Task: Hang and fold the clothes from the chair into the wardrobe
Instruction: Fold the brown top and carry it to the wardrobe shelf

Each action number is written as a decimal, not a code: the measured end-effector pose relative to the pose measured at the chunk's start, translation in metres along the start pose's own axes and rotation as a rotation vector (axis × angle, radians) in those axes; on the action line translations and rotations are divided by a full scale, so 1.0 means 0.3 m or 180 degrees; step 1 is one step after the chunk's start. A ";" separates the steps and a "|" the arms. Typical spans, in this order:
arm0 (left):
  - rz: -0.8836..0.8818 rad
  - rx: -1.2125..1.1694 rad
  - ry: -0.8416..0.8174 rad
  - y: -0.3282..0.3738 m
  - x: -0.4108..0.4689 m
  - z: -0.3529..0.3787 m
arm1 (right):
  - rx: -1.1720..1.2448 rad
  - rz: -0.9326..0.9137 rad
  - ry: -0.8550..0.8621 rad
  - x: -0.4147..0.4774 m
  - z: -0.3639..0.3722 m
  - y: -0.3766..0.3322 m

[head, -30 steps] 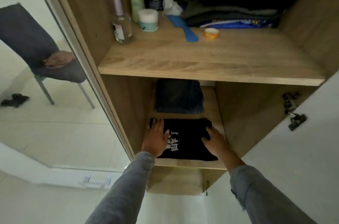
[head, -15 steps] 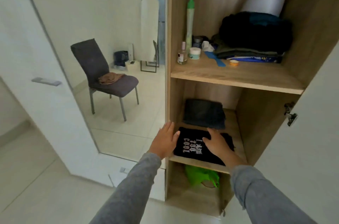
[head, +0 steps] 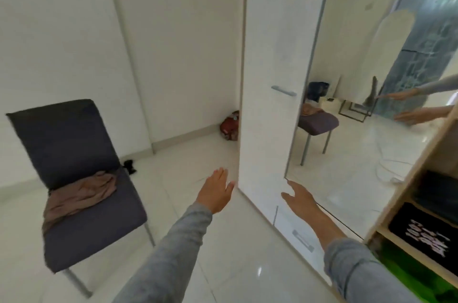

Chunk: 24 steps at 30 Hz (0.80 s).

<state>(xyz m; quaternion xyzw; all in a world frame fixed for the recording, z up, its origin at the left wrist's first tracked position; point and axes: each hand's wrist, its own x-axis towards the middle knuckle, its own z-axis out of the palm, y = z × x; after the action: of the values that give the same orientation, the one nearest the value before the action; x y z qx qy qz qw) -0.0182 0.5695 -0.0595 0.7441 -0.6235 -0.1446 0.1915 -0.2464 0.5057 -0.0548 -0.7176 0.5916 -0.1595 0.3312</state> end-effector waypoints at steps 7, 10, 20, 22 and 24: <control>-0.1016 -0.0086 0.0598 -0.527 -0.260 -0.303 | -0.0252 -0.0888 -0.0620 0.083 0.361 -0.503; -0.1394 -0.0115 0.0821 -0.729 -0.343 -0.374 | -0.0296 -0.1199 -0.0900 0.120 0.542 -0.688; -0.2009 -0.0290 0.1202 -1.308 -0.198 -0.639 | -0.0364 -0.1445 -0.1458 0.460 1.032 -1.209; -0.2069 -0.0260 0.1225 -1.408 -0.133 -0.689 | -0.0329 -0.1419 -0.1489 0.551 1.093 -1.308; -0.2135 -0.0248 0.1208 -1.526 -0.061 -0.743 | -0.0328 -0.1412 -0.1506 0.660 1.173 -1.420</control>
<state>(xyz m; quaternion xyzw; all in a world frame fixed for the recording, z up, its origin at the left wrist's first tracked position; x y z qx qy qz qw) 0.4792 0.6791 -0.0757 0.9124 -0.2930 -0.0825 0.2736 0.3380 0.4519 -0.0611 -0.8619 0.3348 -0.0265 0.3798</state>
